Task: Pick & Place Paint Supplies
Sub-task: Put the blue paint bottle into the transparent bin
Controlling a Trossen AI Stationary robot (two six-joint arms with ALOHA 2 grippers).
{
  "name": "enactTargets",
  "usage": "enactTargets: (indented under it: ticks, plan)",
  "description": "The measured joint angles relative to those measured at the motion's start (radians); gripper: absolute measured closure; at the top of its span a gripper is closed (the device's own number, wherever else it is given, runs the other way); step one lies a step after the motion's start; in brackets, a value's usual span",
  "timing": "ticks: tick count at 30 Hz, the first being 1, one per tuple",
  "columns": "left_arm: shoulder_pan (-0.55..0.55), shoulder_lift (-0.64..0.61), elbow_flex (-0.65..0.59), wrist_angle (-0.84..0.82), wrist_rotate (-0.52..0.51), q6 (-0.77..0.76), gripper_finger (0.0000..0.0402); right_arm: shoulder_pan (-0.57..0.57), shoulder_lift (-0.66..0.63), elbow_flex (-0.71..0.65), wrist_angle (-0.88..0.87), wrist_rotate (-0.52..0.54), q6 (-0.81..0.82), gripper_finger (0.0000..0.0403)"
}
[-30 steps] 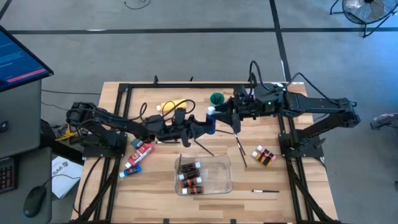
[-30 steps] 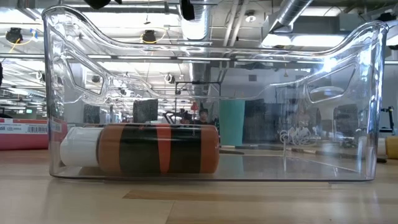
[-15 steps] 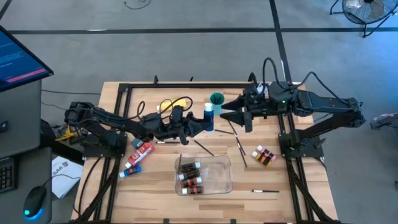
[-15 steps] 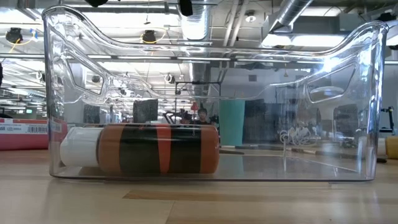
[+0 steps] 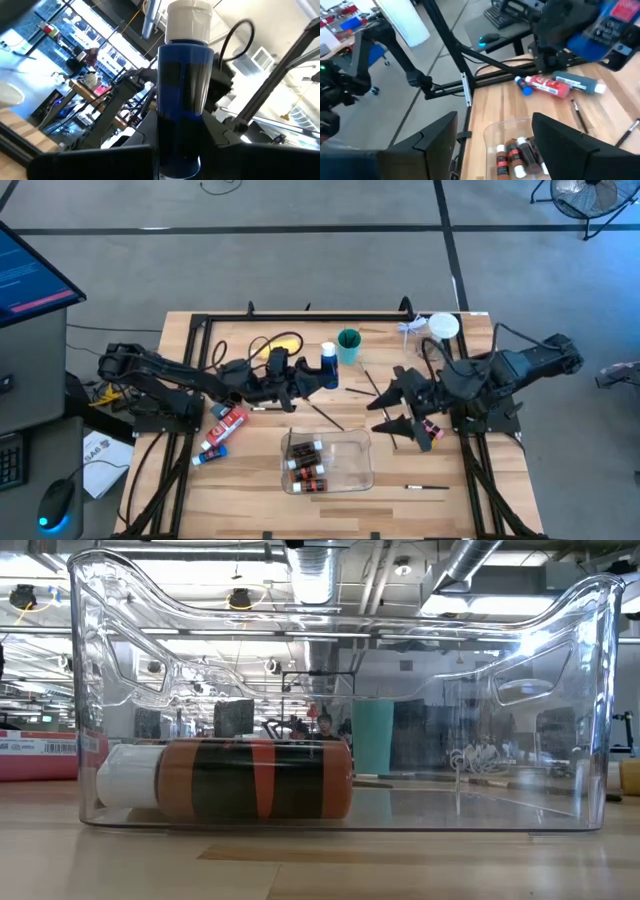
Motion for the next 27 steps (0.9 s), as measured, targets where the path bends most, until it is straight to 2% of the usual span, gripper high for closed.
enactTargets:
  ticks: [3, 7, 10, 12, 14, 16, 17, 18, 19, 22, 24, 27]
  plan:
    - [0.017, -0.016, 0.0, 0.002, 0.017, -0.004, 0.0368, 0.022, 0.003, -0.009, -0.018, 0.016, -0.01, 0.0154]
    - [0.034, -0.035, 0.0, 0.004, 0.027, -0.005, 0.0369, 0.065, 0.003, -0.016, -0.124, 0.013, 0.053, 0.0154]
    - [0.039, -0.044, 0.0, -0.002, 0.028, -0.005, 0.0369, 0.117, 0.003, -0.017, -0.197, 0.028, -0.014, 0.0154]
    - [0.045, -0.045, 0.0, 0.002, 0.028, -0.005, 0.0369, 0.138, 0.0, -0.017, -0.198, 0.142, -0.009, 0.0154]
    - [0.048, -0.045, 0.0, -0.002, 0.028, -0.007, 0.037, 0.177, -0.025, -0.057, -0.123, 0.356, 0.013, 0.0154]
    - [0.048, -0.045, 0.0, -0.001, 0.028, -0.007, 0.037, 0.235, -0.084, -0.161, 0.074, 0.602, 0.017, 0.0154]
    - [0.048, -0.045, 0.0, 0.0, 0.028, -0.007, 0.0369, 0.259, -0.123, -0.228, 0.201, 0.684, -0.008, 0.0154]
    - [0.048, -0.045, 0.0, 0.0, 0.028, -0.006, 0.0369, 0.278, -0.16, -0.291, 0.343, 0.716, -0.062, 0.0154]
    - [0.045, -0.045, 0.0, -0.001, 0.028, -0.005, 0.0369, 0.286, -0.194, -0.349, 0.495, 0.702, -0.129, 0.0154]
    - [0.044, -0.045, 0.0, -0.001, 0.039, -0.003, 0.037, 0.205, -0.232, -0.466, 0.829, 0.506, -0.239, 0.0154]
    - [0.044, -0.045, 0.0, -0.001, 0.046, -0.003, 0.037, 0.115, -0.218, -0.482, 0.882, 0.441, -0.221, 0.0154]
    - [0.044, -0.045, 0.0, -0.002, 0.046, -0.002, 0.037, 0.018, -0.216, -0.485, 0.9, 0.42, -0.118, 0.0154]
